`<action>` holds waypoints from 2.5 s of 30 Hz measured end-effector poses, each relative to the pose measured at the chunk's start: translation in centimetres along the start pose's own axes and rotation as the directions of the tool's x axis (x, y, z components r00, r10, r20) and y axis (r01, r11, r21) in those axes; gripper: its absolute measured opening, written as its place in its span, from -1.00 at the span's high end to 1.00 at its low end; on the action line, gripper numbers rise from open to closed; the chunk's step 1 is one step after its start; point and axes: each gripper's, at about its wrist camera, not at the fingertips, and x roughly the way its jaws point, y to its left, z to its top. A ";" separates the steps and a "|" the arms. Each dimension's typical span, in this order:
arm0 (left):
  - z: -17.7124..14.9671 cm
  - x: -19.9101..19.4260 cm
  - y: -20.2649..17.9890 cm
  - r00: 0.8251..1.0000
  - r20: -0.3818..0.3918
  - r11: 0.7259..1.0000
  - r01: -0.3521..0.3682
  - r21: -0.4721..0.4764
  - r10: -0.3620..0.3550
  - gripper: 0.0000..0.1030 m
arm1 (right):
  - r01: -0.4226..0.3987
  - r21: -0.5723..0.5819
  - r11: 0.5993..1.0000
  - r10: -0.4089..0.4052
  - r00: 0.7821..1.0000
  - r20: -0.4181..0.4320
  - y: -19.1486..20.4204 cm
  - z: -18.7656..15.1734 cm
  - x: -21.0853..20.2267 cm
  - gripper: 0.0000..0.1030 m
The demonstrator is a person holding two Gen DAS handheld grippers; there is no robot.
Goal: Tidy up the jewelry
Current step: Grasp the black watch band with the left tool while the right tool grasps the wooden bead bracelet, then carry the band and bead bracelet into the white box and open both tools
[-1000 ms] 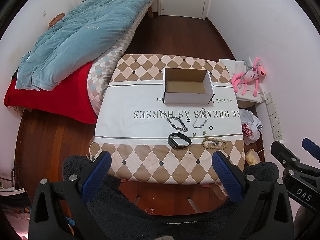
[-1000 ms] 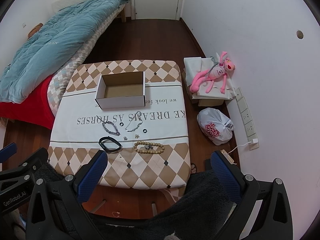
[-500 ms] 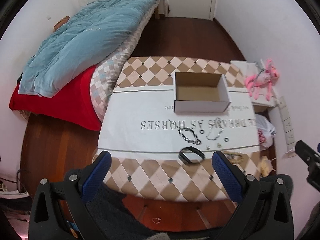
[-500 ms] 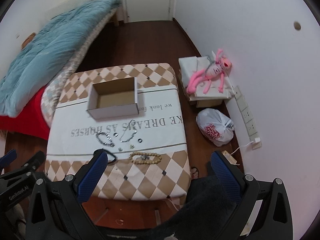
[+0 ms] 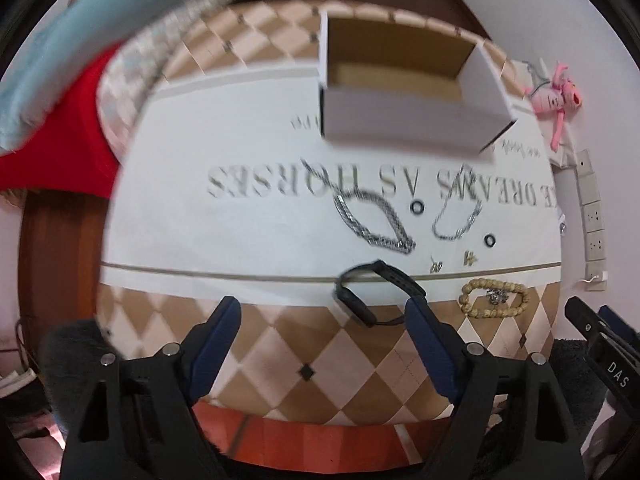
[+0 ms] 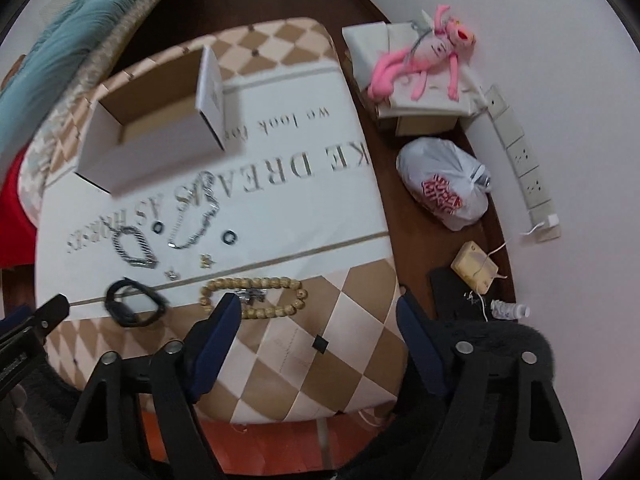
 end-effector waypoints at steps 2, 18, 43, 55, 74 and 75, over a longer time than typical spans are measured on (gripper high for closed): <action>-0.1 1.7 -0.4 0.999 -0.029 1.000 0.019 -0.013 -0.020 -0.59 | -0.009 0.019 1.000 0.009 1.000 -0.021 -0.4 -0.2 1.6 -0.34; -1.4 6.7 -0.7 0.997 -0.074 1.000 0.030 0.001 -0.030 0.69 | -0.098 0.050 0.994 0.103 0.988 -0.115 -0.3 -0.8 7.7 0.41; 0.4 -3.8 0.8 0.978 0.200 0.997 0.041 0.072 -0.055 0.82 | -0.269 -0.098 0.958 0.279 0.954 0.112 3.8 1.0 -4.5 0.83; 8.5 -8.7 -0.5 0.950 0.292 0.993 0.100 0.054 -0.112 0.82 | -0.284 -0.185 0.941 0.322 0.919 0.226 7.2 7.9 -9.6 0.83; 20.1 -2.2 -0.4 0.978 0.115 0.985 0.173 0.020 -0.174 0.79 | -0.332 -0.215 0.919 0.359 0.928 0.100 13.3 19.5 -3.1 0.83; 20.5 -1.9 -0.5 0.979 0.107 0.985 0.174 0.022 -0.175 0.79 | -0.336 -0.215 0.917 0.362 0.928 0.093 13.5 19.6 -2.7 0.83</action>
